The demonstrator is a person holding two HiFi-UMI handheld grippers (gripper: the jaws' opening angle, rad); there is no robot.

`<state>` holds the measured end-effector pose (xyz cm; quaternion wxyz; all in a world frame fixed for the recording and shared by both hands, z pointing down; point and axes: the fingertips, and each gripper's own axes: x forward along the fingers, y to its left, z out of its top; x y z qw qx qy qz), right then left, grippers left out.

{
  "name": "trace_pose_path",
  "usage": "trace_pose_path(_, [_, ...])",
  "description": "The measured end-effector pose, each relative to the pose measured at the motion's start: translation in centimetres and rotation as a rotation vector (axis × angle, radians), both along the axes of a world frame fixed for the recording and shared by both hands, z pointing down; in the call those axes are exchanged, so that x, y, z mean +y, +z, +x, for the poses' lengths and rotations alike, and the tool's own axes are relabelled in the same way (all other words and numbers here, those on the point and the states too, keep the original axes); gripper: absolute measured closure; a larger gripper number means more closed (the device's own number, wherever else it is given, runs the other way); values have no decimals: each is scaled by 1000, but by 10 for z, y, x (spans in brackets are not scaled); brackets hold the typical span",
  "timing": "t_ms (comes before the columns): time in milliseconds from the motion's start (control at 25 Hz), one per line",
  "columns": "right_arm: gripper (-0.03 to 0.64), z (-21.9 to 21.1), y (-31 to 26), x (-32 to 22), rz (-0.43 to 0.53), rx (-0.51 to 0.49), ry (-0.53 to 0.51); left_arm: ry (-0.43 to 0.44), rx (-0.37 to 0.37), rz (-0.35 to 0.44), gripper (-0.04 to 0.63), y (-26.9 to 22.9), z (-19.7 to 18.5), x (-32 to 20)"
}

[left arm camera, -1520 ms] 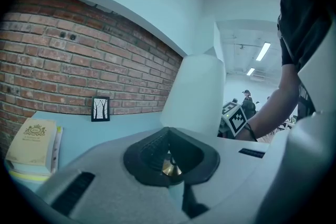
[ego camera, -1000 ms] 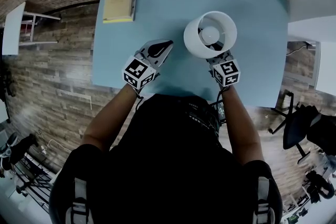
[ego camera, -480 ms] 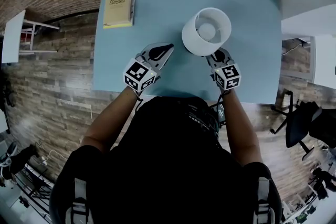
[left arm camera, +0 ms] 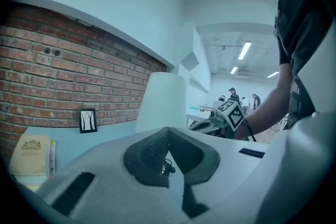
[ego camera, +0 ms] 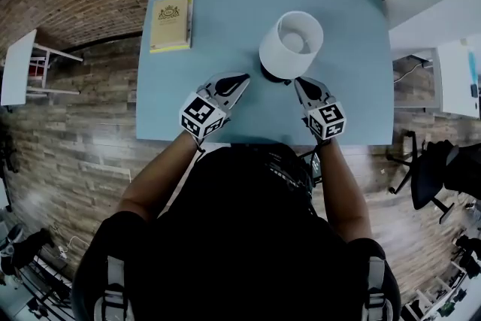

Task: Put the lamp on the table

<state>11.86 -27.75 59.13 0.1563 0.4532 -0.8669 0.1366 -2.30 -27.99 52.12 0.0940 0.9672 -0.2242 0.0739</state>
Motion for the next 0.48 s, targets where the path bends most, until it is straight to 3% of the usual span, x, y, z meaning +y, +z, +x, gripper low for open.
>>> trace_pose_path(480, [600,-26,-41,28,74,28,-10,10,23,19,586,-9,-16,24])
